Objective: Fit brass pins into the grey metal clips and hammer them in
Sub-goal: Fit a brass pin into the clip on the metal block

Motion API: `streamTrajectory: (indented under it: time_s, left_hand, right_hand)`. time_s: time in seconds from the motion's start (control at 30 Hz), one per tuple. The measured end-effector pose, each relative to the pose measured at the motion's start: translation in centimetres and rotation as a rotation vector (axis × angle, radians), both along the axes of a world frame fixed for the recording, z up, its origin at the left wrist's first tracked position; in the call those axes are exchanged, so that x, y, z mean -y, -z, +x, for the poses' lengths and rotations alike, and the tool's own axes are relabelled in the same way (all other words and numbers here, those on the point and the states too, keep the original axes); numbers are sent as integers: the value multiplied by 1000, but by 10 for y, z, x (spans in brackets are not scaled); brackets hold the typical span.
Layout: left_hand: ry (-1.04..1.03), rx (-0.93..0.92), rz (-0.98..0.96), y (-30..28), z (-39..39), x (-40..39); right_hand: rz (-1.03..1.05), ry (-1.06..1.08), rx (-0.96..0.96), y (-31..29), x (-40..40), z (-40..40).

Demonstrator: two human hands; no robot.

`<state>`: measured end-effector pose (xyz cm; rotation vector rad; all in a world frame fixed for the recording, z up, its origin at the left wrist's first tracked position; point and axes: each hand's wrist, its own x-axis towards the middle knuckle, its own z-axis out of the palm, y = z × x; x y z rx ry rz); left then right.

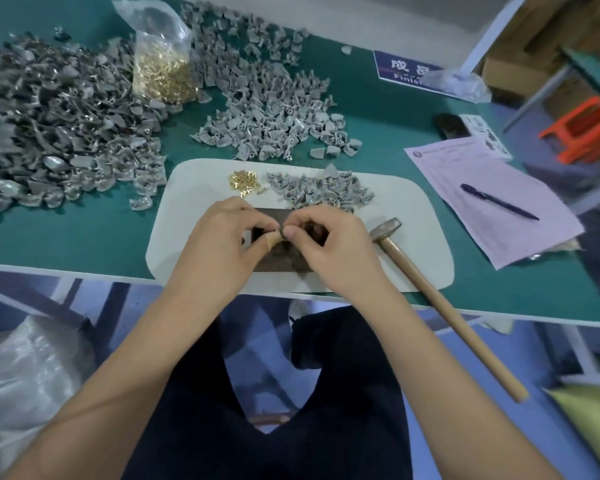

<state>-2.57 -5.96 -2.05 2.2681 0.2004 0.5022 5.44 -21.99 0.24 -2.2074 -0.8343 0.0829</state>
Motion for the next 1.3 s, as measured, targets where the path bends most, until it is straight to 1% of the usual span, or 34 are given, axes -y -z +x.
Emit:
streamTrajectory:
  time_s: [0.1, 0.27, 0.37, 0.43, 0.5, 0.6, 0.67, 0.73, 0.83, 0.93, 1.0, 1.2, 1.3]
  left_hand:
    - [-6, -1, 5, -1, -1, 3]
    - [-51, -11, 44, -2, -1, 5]
    - [-61, -39, 65, -4, -1, 6]
    - [-56, -53, 81, -6, -2, 6]
    - [-70, -73, 97, -8, -3, 6]
    - [-169, -105, 161, -10, -7, 9]
    - [-229, -117, 201, -11, -8, 12]
    - [-253, -129, 219, -10, -8, 12]
    - [-257, -136, 225, -8, -7, 10]
    - [-251, -112, 181, -5, -8, 12]
    - [-235, -94, 156, -3, -7, 12]
    - [-201, -82, 191, -3, -7, 6]
    - [-184, -78, 182, -6, -7, 8]
  right_hand:
    - [-73, -22, 39, -3, -1, 1]
    - [-370, -111, 245, -22, -6, 4]
    - [-501, -161, 308, -35, -12, 9]
    - [-585, -197, 386, -41, -19, 8]
    - [-642, -216, 434, -46, -24, 7]
    - [-640, -231, 457, -46, -22, 6]
    - [-593, -238, 454, -37, -17, 3]
    - [-489, -229, 388, -29, -11, 2]
    - [-320, -208, 216, -21, -4, 11]
    - [-205, -181, 112, -20, 0, 13]
    - [-244, -189, 130, -22, -2, 10]
    - [-548, -136, 303, -41, -19, 5]
    - [-618, -121, 344, -47, -26, -1]
